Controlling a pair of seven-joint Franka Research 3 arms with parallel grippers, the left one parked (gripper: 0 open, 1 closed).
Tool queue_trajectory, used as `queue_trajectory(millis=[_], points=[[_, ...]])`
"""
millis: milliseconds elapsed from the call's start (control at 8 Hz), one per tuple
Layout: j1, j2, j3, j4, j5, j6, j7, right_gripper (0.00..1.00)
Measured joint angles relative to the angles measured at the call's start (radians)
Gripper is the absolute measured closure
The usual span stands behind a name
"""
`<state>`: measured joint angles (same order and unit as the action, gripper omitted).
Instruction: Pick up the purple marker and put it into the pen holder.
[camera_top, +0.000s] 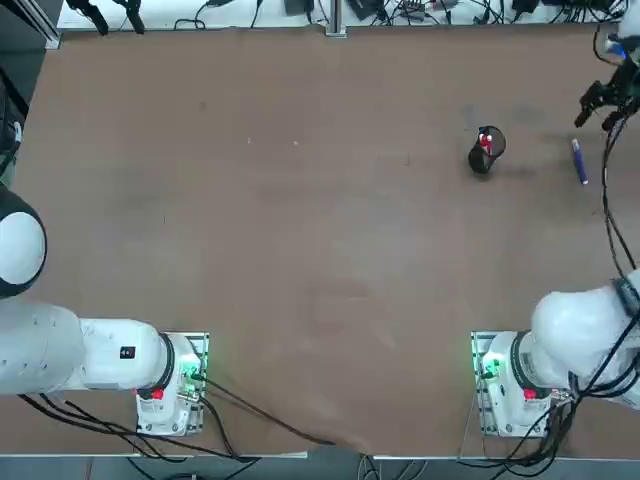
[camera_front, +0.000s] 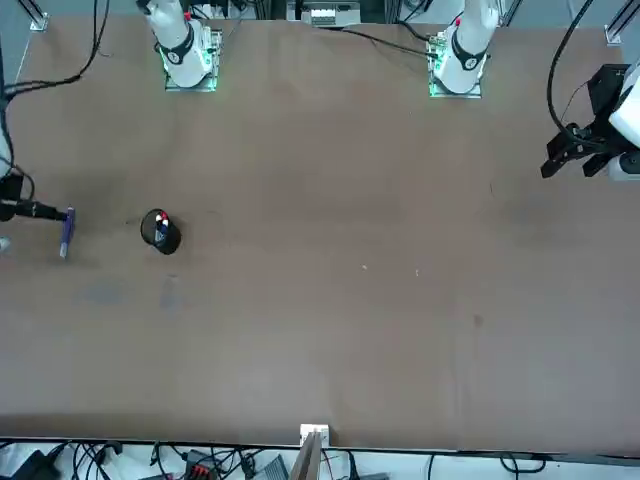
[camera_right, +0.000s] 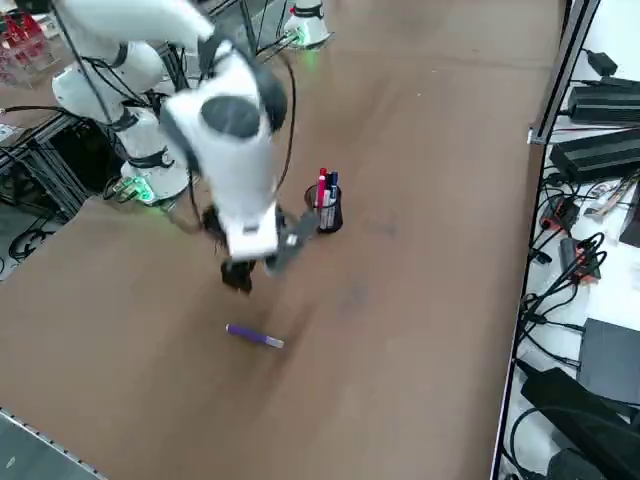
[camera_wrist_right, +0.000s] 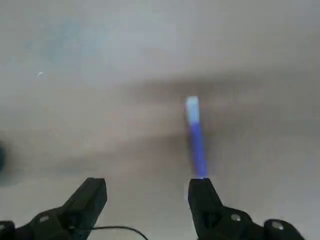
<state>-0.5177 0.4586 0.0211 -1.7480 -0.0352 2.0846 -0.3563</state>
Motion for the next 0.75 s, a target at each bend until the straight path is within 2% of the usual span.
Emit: queue_trajectory(millis=[250,500,750], points=[[-0.008,0.078,0.005,-0.017,0.012,0.201,-0.018,0.00],[-0.011,0.125,0.006,-0.080,0.012,0.364,-0.018,0.00],[-0.017,0.133,0.005,-0.112,0.012,0.393,-0.018,0.00]])
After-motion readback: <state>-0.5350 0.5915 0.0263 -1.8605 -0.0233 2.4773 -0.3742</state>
